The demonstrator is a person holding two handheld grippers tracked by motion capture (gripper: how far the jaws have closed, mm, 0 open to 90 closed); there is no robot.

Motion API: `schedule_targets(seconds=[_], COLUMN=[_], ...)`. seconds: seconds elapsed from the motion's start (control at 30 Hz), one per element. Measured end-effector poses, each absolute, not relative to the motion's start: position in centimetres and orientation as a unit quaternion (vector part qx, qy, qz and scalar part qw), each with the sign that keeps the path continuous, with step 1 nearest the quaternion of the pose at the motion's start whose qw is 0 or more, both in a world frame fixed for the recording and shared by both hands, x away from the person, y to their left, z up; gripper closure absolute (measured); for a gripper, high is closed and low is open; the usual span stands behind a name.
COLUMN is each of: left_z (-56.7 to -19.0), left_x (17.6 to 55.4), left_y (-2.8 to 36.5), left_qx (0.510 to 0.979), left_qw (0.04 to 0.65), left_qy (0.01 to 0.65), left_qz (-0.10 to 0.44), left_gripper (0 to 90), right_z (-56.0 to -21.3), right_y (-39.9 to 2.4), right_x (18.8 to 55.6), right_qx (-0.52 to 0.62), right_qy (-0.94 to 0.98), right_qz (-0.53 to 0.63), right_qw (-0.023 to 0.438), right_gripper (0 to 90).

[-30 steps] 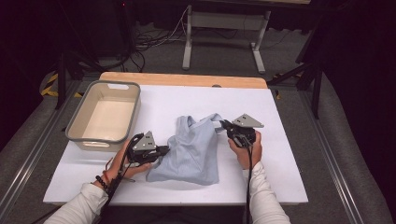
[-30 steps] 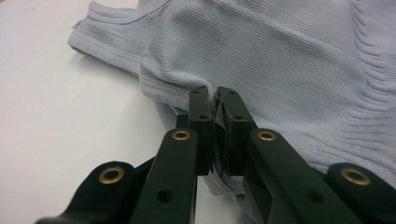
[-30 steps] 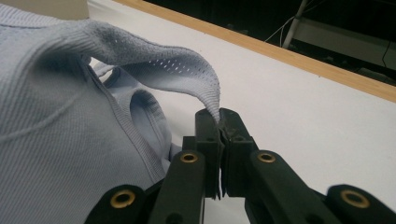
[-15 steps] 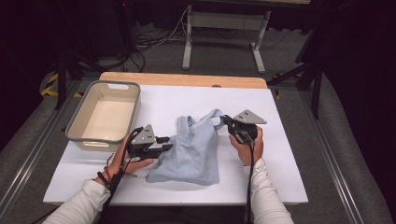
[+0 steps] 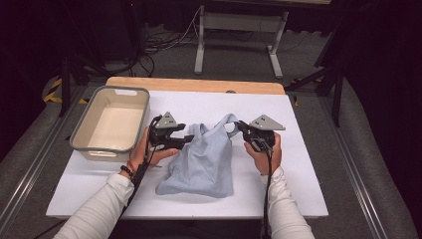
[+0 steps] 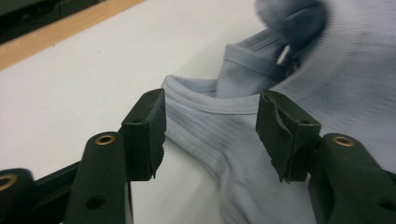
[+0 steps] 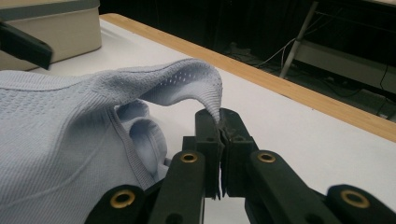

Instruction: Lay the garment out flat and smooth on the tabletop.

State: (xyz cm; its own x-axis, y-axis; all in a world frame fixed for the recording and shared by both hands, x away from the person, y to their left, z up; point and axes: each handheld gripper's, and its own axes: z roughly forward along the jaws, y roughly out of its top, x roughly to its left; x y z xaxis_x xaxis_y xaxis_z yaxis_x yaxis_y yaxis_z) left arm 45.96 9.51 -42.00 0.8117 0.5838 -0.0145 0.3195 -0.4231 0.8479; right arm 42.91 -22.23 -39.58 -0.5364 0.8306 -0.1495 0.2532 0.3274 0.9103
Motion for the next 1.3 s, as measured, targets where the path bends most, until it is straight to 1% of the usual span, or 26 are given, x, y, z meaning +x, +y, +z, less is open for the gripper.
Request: schedule_targets(seconds=[0.03, 0.1, 0.13, 0.17, 0.27, 0.37, 0.47, 0.5, 0.63, 0.73, 0.83, 0.9, 0.93, 0.97, 1.07, 1.2, 1.3], left_z=[-42.4, -42.9, -43.4, -43.6, -44.3, -45.5, -45.8, -46.0, -46.2, -46.1, -46.0, -46.0, -45.9, -45.9, -45.7, -45.6, -45.6], left_x=[46.5, 47.3, 48.1, 48.6, 49.5, 50.7, 51.0, 51.3, 51.6, 51.8, 51.8, 51.8, 51.9, 51.8, 51.6, 51.5, 51.4], left_y=[9.2, 8.7, 8.3, 8.1, 7.7, 7.0, 6.8, 6.6, 6.5, 6.3, 5.9, 5.7, 5.5, 5.4, 5.0, 4.9, 4.8], left_qx=[0.833, 0.840, 0.841, 0.843, 0.847, 0.853, 0.855, 0.855, 0.853, 0.856, 0.861, 0.863, 0.864, 0.866, 0.874, 0.880, 0.879], left_qw=[0.455, 0.440, 0.433, 0.426, 0.413, 0.395, 0.391, 0.389, 0.390, 0.382, 0.373, 0.369, 0.370, 0.370, 0.366, 0.357, 0.357], left_qy=[0.279, 0.285, 0.297, 0.299, 0.307, 0.321, 0.324, 0.329, 0.333, 0.333, 0.328, 0.324, 0.321, 0.316, 0.300, 0.290, 0.291], left_qz=[0.144, 0.142, 0.132, 0.134, 0.136, 0.117, 0.108, 0.099, 0.093, 0.098, 0.111, 0.117, 0.116, 0.115, 0.112, 0.118, 0.119], left_gripper=[40.8, 37.3, 36.7, 36.0, 36.0, 32.9, 32.9, 34.6, 36.9, 42.6, 45.0, 51.4, 51.4, 62.7, 76.8, 81.7, 83.0], right_z=[-39.6, -39.7, -39.7, -39.8, -39.8, -40.0, -40.1, -40.1, -40.2, -40.4, -40.4, -40.5, -40.6, -40.6, -40.7, -40.8, -40.6], right_y=[-22.2, -22.2, -22.2, -22.1, -22.1, -22.0, -22.0, -22.0, -22.0, -22.0, -21.9, -21.9, -21.9, -22.0, -22.0, -22.0, -22.0], right_x=[42.9, 43.0, 43.0, 43.1, 43.1, 43.3, 43.3, 43.4, 43.4, 43.5, 43.5, 43.4, 43.4, 43.4, 43.3, 43.3, 43.0], right_qx=[0.361, 0.361, 0.361, 0.361, 0.362, 0.361, 0.361, 0.362, 0.362, 0.363, 0.362, 0.363, 0.363, 0.365, 0.363, 0.366, 0.363], right_qy=[0.750, 0.751, 0.752, 0.752, 0.751, 0.754, 0.754, 0.755, 0.754, 0.756, 0.755, 0.755, 0.755, 0.755, 0.756, 0.755, 0.752], right_qz=[0.453, 0.453, 0.452, 0.453, 0.454, 0.451, 0.451, 0.451, 0.452, 0.449, 0.451, 0.452, 0.451, 0.451, 0.452, 0.454, 0.461], right_qw=[0.318, 0.316, 0.316, 0.316, 0.314, 0.313, 0.312, 0.310, 0.310, 0.309, 0.308, 0.307, 0.307, 0.305, 0.304, 0.301, 0.300], right_gripper=[87.8, 87.8, 87.7, 87.7, 87.7, 87.7, 87.7, 87.7, 87.6, 87.6, 87.6, 87.6, 87.6, 87.6, 87.6, 87.6, 87.7])
